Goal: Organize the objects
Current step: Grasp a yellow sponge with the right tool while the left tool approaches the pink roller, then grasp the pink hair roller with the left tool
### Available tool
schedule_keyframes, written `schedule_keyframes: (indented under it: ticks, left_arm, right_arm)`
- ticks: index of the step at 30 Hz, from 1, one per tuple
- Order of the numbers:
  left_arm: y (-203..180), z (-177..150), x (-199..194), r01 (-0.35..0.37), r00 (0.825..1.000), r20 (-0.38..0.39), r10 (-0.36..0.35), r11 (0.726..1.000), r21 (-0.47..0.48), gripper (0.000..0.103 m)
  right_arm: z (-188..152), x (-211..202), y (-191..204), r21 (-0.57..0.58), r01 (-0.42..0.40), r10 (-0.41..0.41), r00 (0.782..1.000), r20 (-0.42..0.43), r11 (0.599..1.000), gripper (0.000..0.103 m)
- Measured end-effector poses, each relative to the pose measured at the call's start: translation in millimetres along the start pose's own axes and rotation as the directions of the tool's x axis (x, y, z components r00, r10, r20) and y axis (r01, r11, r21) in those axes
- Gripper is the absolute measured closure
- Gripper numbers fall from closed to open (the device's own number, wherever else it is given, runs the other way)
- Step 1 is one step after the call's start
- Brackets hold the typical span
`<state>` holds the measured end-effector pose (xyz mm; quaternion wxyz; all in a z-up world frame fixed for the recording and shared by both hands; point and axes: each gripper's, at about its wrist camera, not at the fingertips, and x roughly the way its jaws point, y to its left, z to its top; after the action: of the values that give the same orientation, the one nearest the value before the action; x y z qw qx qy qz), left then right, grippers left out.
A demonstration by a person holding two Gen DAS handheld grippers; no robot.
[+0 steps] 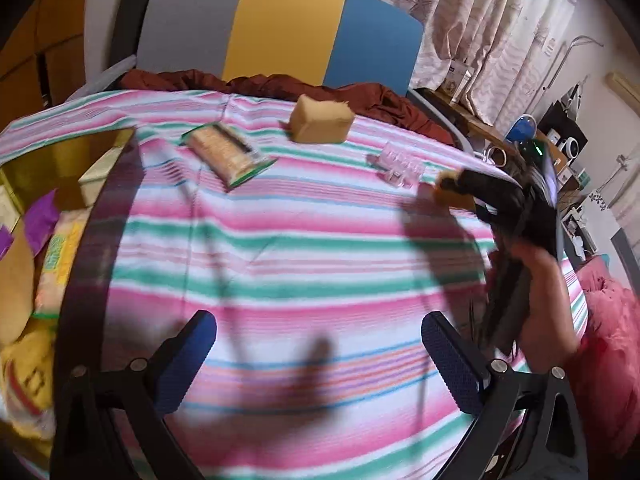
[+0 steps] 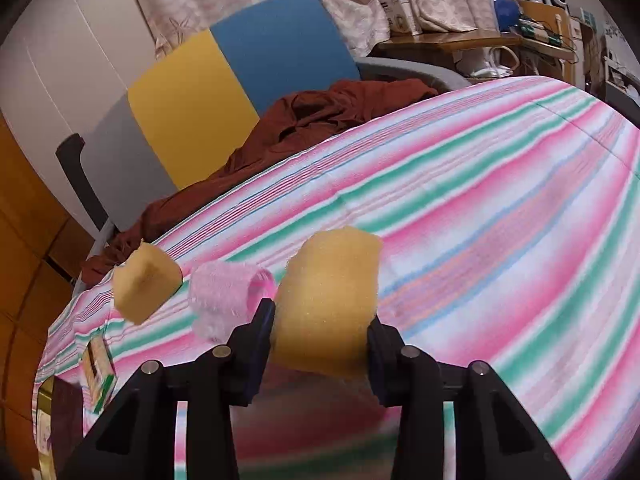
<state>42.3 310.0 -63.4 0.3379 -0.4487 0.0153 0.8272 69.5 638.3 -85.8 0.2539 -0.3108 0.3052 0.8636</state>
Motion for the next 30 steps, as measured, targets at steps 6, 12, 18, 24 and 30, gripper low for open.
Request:
schedule_keyframes:
  ticks: [6,12,18,24,30]
  left_arm:
    - [-35.5,42.9,37.8,-0.004,0.999,0.055,-0.001,0.997,0.080,0.000]
    - [-77.4,84.4,99.8,0.000,1.000,0.025,-0.004,0.987,0.159,0.000]
    - [-101.2,116.9,157.5,-0.025,1.000,-0.001,0.026,0.984,0.176,0.000]
    - [-119.3,135.3,192.7,-0.037,0.999,0.005,0.037,0.977,0.208,0.000]
    - [-127.1,138.6,208.7,-0.020,1.000,0.006,0.019,0.962,0.272,0.023]
  right_arm:
    - [-21.7,-42.5,-7.7,-0.084,0.107,-0.093,0.983,0.160,0.991,0.062]
    - [-34.7,-60.1,7.5,-0.127,0.162,-0.115,0.943,0.312,0.979,0.062]
    - [-31.9,-54.4,-3.8,-0.052,0.182,-0.157,0.936,0.314,0.982,0.062]
    - [-34.0,-55.8,-14.9,-0.012,0.168,-0.156,0.938,0.311,0.986,0.062]
    - [-36.2,-54.9,-14.1,-0.023,0.171,-0.155,0.935,0.319,0.985,0.062]
